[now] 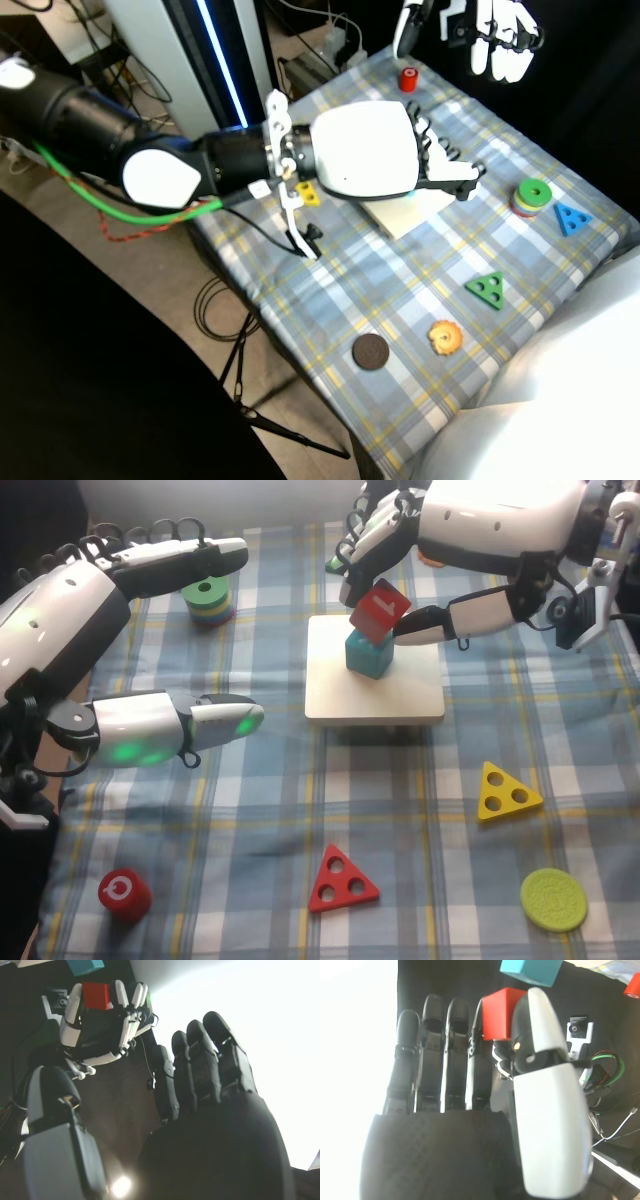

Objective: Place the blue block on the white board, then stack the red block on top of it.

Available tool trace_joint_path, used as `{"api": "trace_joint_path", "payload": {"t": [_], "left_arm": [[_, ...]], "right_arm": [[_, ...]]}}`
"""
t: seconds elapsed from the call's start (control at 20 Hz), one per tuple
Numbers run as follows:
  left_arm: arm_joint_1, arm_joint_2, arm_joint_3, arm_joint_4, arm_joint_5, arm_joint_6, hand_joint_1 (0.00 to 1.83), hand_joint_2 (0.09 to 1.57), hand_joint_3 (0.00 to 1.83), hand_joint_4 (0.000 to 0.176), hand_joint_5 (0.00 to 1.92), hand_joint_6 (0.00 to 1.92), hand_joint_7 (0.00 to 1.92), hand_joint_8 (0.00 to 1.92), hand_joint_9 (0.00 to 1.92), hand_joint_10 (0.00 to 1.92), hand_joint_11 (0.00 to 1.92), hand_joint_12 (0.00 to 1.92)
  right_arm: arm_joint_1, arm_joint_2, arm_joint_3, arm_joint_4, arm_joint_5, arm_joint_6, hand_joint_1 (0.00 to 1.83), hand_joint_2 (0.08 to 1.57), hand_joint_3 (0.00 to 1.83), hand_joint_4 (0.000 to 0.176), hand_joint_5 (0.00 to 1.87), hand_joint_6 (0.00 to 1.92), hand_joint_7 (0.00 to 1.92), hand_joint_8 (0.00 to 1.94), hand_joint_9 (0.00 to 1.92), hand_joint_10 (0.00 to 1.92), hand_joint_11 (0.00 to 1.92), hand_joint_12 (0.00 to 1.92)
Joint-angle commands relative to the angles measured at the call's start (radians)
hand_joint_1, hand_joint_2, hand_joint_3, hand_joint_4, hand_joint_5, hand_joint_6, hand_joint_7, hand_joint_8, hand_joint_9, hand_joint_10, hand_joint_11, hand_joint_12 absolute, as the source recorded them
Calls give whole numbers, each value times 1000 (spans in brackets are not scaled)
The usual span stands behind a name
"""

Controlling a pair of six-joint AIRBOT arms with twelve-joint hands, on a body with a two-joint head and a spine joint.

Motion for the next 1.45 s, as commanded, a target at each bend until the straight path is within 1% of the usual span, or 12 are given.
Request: {"api": "trace_joint_path", "payload": {"t": [0.0, 0.1, 0.5, 0.7, 0.9, 0.95, 1.0, 1.05, 1.15, 1.2, 1.3, 1.4], "left_arm": [[-10, -4, 1, 28, -118, -8, 857, 905, 1, 68, 462, 2, 377, 3, 325, 6, 0, 808], [-10, -4, 1, 28, -118, -8, 859, 903, 0, 60, 471, 2, 384, 3, 328, 4, 0, 897], [-10, -4, 0, 28, -119, -8, 861, 901, 0, 59, 469, 1, 380, 0, 320, 0, 0, 796], [-10, -4, -1, 24, -134, -9, 854, 905, 0, 60, 460, 0, 370, 0, 317, 0, 0, 879], [-9, -1, 10, 24, -184, -78, 838, 915, 4, 51, 420, 0, 345, 0, 326, 3, 0, 933], [-8, 1, 18, 29, -202, -122, 838, 915, 4, 51, 420, 0, 345, 0, 326, 3, 0, 933], [-5, 2, 24, 38, -215, -162, 747, 908, 0, 66, 426, 2, 347, 1, 318, 7, 0, 852], [1, 6, 35, 54, -233, -234, 743, 905, 0, 61, 415, 3, 329, 4, 275, 13, 0, 728], [19, 17, 71, 113, -269, -454, 762, 913, 1, 37, 390, 1, 312, 4, 239, 5, 0, 553], [26, 18, 86, 133, -283, -536, 742, 916, 1, 29, 379, 2, 311, 2, 247, 5, 0, 608], [42, 16, 125, 175, -331, -716, 764, 881, 0, 45, 347, 0, 303, 2, 256, 5, 0, 702], [47, 15, 131, 181, -349, -751, 727, 909, 8, 27, 318, 0, 294, 0, 260, 4, 0, 744]], "right_arm": [[4, -3, 2, 40, 94, 3, 1064, 1072, 0, 0, 797, 475, 780, 7, 699, 14, 150, 1057], [4, -5, 2, 37, 94, 3, 1042, 1059, 1, 0, 859, 43, 756, 0, 663, 1, 117, 1067], [4, -5, 3, 38, 88, 3, 1006, 1075, 3, 0, 860, 12, 751, 0, 681, 7, 126, 1096], [4, 20, -19, 77, 109, 3, 978, 1009, 0, 6, 427, 0, 468, 0, 448, 4, 3, 971], [-52, 93, -58, 229, 236, -20, 708, 989, 3, 103, 11, 0, 121, 0, 85, 0, 0, 85], [-91, 117, -79, 304, 304, -47, 708, 989, 3, 103, 11, 0, 121, 0, 85, 0, 0, 85], [-113, 133, -96, 349, 351, -65, 504, 998, 5, 145, 9, 3, 76, 0, 18, 0, 0, 2], [-147, 154, -124, 406, 415, -91, 497, 1017, 13, 146, 15, 5, 63, 0, 3, 0, 0, 0], [-208, 198, -184, 482, 531, -132, 470, 1089, 11, 95, 70, 7, 98, 4, 18, 2, 0, 0], [-226, 212, -201, 500, 565, -143, 494, 1108, 10, 74, 96, 11, 116, 7, 34, 6, 0, 0], [-266, 232, -227, 540, 643, -160, 532, 1186, 6, 53, 185, 6, 197, 5, 107, 7, 40, 19], [-275, 234, -231, 548, 662, -161, 595, 1240, 5, 44, 259, 8, 254, 5, 172, 9, 77, 46]]}}
